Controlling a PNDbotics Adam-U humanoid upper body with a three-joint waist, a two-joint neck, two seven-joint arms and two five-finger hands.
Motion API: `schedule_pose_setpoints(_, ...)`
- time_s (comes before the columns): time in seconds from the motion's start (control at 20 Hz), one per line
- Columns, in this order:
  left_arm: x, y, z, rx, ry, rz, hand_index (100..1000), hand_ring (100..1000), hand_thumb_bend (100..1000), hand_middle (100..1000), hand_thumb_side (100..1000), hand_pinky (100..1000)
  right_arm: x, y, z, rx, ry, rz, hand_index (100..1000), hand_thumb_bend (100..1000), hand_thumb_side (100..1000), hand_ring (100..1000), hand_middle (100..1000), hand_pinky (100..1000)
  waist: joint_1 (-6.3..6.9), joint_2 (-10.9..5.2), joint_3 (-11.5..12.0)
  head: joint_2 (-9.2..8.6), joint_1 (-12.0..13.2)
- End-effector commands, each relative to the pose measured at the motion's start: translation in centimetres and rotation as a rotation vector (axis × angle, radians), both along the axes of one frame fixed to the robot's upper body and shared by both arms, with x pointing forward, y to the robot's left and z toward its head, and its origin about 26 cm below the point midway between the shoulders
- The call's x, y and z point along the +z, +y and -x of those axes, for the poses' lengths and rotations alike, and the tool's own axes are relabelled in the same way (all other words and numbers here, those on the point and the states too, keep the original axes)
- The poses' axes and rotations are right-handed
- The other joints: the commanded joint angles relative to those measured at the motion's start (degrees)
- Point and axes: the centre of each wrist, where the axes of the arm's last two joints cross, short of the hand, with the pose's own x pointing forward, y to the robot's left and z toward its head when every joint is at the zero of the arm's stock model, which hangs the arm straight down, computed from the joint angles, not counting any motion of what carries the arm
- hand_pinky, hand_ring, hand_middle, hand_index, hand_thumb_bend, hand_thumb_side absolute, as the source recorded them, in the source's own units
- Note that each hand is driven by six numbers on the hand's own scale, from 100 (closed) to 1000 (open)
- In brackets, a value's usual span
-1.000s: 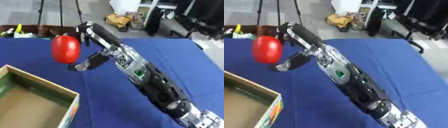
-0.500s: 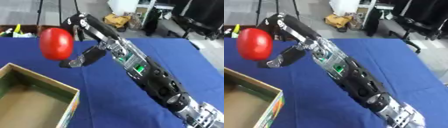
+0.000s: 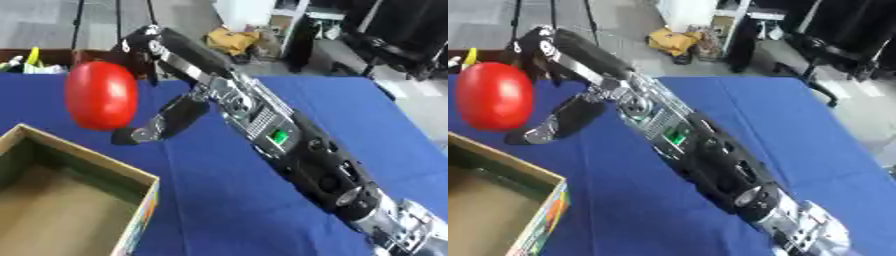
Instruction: Pick up objects on the table and place them in the box.
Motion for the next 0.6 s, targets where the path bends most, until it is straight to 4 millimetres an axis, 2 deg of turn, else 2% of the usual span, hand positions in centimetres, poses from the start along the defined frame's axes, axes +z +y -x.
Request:
schedule_pose_setpoints(0.05, 1.2, 0.5, 0.4, 0.013, -0.034, -0.025, 728, 517, 100, 554, 778, 358, 1.1, 0.2, 1.1, -0.002, -0.034, 0.065, 509, 100, 301, 657, 464, 329, 0.10, -1.61, 0.3, 0.13, -1.1)
schedule_pose_setpoints(0.6, 1.3, 0.3, 0.3, 0.008, -0.054, -0.023, 728, 516, 100, 554, 777, 356, 1.0, 1.4, 1.9, 0.025, 0.029, 0.195, 508, 100, 307, 663, 461, 326, -0.37, -0.67, 1.3, -0.50, -3.4)
